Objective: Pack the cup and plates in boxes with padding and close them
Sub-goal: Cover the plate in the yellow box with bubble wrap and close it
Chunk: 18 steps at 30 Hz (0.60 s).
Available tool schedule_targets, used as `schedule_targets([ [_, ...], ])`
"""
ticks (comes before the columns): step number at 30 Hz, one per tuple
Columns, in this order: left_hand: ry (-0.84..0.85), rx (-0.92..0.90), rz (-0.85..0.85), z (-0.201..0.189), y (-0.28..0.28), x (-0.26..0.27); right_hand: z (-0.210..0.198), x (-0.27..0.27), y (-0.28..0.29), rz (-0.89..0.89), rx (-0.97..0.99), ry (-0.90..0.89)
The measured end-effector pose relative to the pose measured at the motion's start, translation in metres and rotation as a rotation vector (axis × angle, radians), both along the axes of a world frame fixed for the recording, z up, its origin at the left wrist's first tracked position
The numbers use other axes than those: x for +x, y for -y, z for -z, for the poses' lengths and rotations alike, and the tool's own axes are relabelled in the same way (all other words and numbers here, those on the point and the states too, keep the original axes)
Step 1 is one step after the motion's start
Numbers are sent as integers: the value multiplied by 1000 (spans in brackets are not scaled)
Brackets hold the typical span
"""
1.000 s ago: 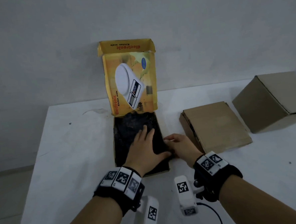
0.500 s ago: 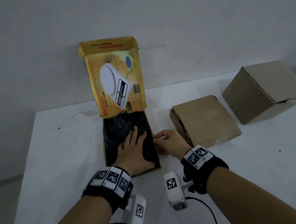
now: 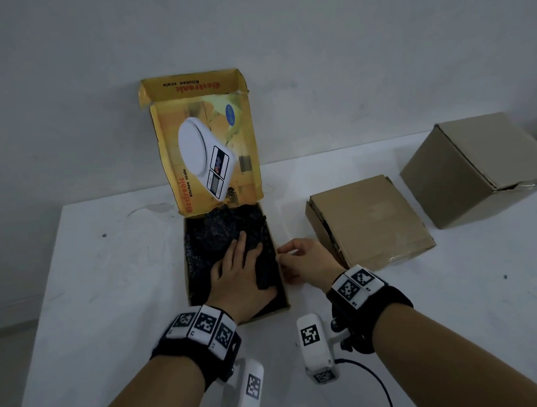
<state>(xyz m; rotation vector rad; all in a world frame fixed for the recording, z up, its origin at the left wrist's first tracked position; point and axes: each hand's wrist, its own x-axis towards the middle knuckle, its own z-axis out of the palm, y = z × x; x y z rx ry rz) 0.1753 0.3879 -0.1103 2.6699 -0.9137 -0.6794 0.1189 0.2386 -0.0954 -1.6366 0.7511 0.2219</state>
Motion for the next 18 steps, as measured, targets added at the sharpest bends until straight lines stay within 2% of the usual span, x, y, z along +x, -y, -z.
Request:
schedule_targets([
  [3, -37, 8, 25, 0, -5, 5, 1, -1, 0, 2, -12, 3],
  [9, 55, 50, 40, 2, -2, -4, 1, -1, -1, -6, -43, 13],
  [13, -68, 39, 57, -13, -1, 6, 2, -1, 0, -16, -71, 8],
  [14, -57, -11, 26, -19, -2, 14, 3, 0, 0, -18, -75, 5],
  [16, 81, -126, -100, -28, -8, 31, 4, 1, 1, -20, -78, -4],
  [18, 134, -131, -190, -25, -16, 45, 5, 2, 0, -20, -78, -7],
])
